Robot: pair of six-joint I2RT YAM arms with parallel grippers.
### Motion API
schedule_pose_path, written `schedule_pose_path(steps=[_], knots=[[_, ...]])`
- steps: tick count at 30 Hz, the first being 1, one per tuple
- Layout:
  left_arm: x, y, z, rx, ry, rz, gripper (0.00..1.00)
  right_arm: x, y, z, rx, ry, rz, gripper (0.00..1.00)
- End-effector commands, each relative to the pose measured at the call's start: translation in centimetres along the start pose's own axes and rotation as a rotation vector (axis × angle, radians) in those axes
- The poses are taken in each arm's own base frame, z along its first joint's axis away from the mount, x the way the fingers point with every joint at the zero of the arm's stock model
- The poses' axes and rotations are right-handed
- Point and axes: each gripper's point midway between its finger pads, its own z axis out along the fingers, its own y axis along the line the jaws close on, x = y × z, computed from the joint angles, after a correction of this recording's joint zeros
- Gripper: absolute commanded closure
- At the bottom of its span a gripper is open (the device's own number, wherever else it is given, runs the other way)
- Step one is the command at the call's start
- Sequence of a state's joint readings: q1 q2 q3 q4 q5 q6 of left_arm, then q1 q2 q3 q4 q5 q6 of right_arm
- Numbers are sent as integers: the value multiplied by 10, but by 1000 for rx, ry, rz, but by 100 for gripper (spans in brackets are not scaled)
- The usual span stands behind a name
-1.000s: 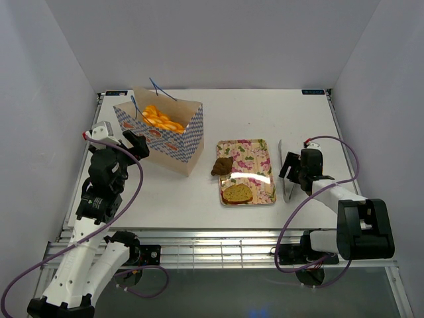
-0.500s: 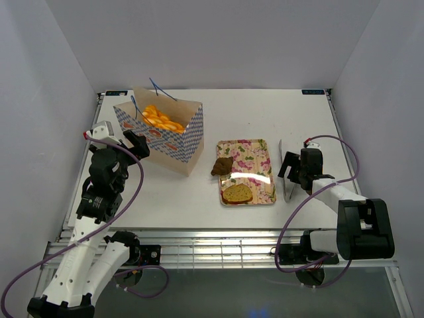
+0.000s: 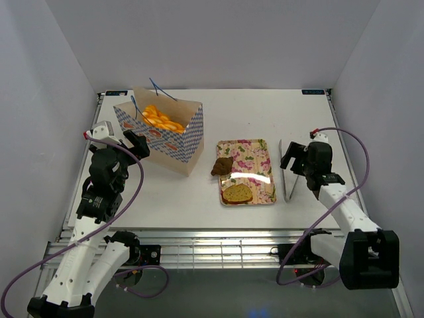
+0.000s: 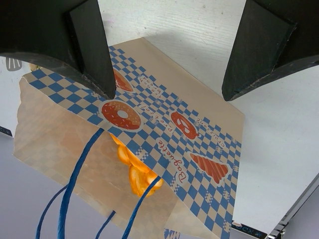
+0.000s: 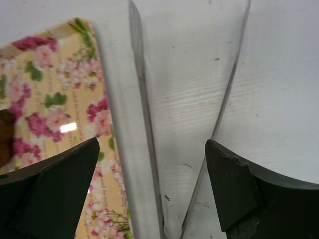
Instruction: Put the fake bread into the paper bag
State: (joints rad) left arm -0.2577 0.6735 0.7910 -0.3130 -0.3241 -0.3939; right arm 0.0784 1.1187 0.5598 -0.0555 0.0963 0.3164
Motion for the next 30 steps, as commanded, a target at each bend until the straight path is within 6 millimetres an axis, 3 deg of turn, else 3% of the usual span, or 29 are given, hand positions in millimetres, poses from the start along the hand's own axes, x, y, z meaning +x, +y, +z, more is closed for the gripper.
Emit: schedule_pose_path(steps=[1, 8, 11, 17, 24, 30], knots=[[1, -2, 1, 12, 1, -1, 2, -38, 38, -27, -194, -114, -15, 10], [8, -6, 5, 25, 29, 5, 2, -82, 105, -93, -428, -277, -150, 10], [12, -6, 7, 24, 42, 10, 2, -96, 120, -113, -439, -321, -205, 10], [17, -5, 11, 19, 64, 20, 2, -97, 140, -128, -469, -360, -340, 10], [19, -3, 12, 5, 69, 28, 2, -107, 118, -123, -321, -434, -248, 10], [22, -2, 15, -1, 81, 35, 2, -107, 115, -123, -315, -462, -229, 10]])
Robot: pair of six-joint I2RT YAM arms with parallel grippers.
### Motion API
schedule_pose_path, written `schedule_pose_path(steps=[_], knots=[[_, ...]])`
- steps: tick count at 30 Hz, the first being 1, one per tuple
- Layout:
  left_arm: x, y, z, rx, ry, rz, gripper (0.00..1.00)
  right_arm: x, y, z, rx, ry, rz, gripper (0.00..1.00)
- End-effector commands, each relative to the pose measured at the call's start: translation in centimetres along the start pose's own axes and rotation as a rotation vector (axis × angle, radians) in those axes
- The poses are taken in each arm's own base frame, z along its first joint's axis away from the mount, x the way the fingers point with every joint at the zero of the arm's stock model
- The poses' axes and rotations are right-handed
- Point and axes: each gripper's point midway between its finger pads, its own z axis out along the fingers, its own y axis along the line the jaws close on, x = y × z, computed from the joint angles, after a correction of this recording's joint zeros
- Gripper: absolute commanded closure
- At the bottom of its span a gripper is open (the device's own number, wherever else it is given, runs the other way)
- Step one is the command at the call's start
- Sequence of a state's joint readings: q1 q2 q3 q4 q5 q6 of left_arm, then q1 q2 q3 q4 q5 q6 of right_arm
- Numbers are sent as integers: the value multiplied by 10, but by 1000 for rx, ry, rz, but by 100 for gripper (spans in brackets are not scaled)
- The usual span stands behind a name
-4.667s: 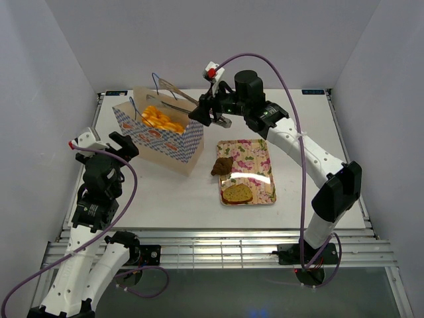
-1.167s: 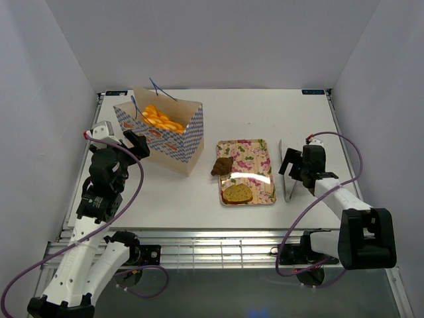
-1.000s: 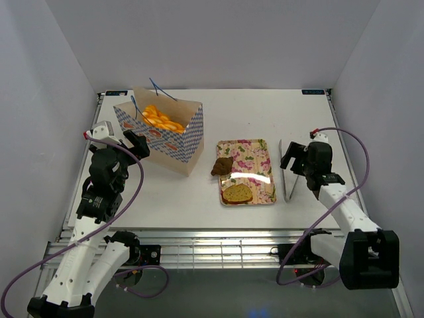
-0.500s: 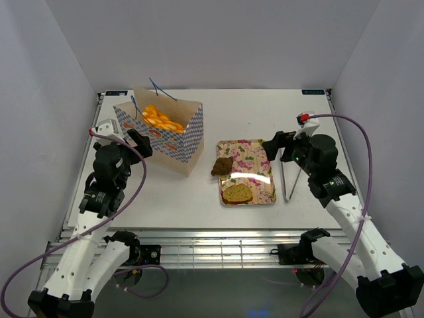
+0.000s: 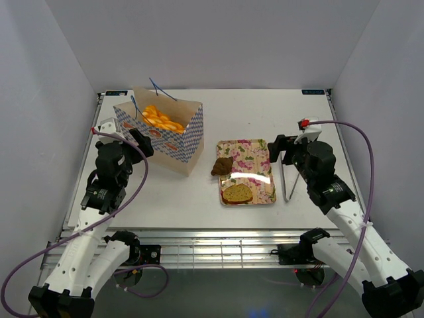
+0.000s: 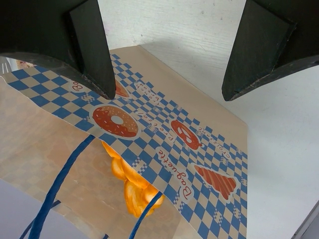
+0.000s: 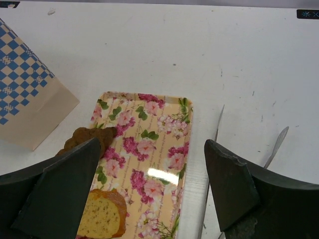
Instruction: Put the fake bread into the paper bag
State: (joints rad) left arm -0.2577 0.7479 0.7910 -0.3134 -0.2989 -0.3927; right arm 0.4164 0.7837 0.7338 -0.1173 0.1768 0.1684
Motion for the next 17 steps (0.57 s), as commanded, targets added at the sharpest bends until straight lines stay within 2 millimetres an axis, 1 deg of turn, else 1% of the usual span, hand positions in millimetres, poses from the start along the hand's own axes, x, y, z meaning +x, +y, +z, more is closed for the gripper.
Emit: schedule_pose_path(steps=[1, 5, 14, 17], knots=[[1, -1, 1, 2, 5, 10, 2, -16, -4, 0, 29, -75, 13, 10], [4, 0, 2, 0, 12, 12, 2, -8, -7, 5, 51, -45, 24, 10], [4, 1, 3, -7, 16, 14, 2, 3, -13, 9, 87, -21, 31, 10], [5, 1, 3, -11, 17, 15, 2, 4, -11, 10, 77, -10, 29, 10]])
